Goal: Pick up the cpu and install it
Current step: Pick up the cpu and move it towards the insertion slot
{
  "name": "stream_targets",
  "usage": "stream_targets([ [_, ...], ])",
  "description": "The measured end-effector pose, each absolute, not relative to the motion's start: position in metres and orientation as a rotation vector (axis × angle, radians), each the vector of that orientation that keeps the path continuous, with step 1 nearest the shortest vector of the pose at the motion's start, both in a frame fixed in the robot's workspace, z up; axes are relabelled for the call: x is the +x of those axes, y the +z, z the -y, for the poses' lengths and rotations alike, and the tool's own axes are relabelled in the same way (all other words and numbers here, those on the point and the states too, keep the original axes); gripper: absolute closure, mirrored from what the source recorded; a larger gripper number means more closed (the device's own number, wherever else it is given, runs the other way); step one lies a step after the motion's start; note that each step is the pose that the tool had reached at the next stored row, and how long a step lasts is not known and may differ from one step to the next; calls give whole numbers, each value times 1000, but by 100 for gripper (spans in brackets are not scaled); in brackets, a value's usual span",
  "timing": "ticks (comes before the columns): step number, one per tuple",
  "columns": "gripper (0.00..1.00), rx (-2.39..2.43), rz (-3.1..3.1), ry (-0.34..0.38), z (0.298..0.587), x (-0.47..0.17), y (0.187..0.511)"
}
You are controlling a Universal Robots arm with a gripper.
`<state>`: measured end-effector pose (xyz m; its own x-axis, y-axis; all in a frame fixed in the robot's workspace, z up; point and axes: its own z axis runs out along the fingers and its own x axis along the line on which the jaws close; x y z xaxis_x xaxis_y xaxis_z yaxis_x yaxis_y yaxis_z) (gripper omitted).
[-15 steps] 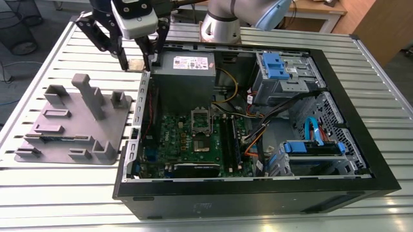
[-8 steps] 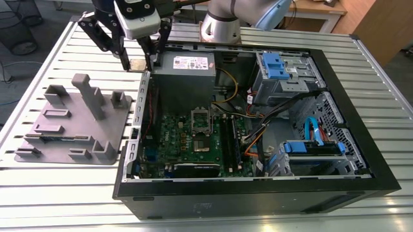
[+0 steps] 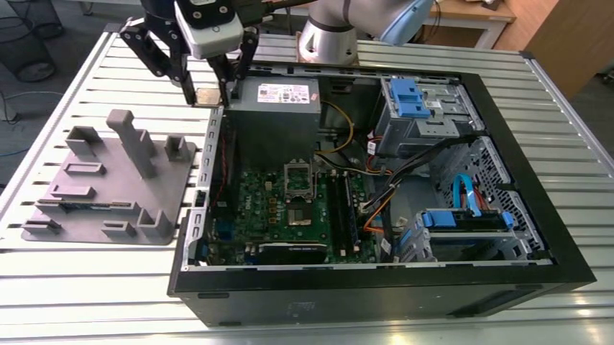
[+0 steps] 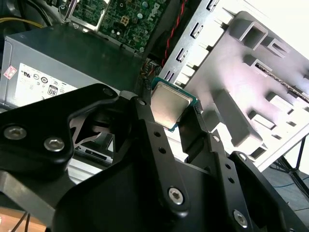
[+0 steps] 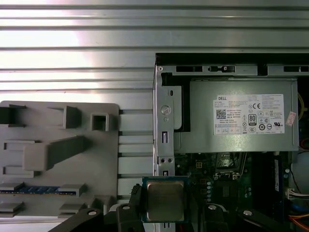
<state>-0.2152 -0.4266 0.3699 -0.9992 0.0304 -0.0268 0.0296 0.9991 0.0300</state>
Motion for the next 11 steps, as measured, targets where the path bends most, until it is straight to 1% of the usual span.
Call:
stream_targets([
  [11, 53, 47, -3114, 46, 427, -210, 370],
])
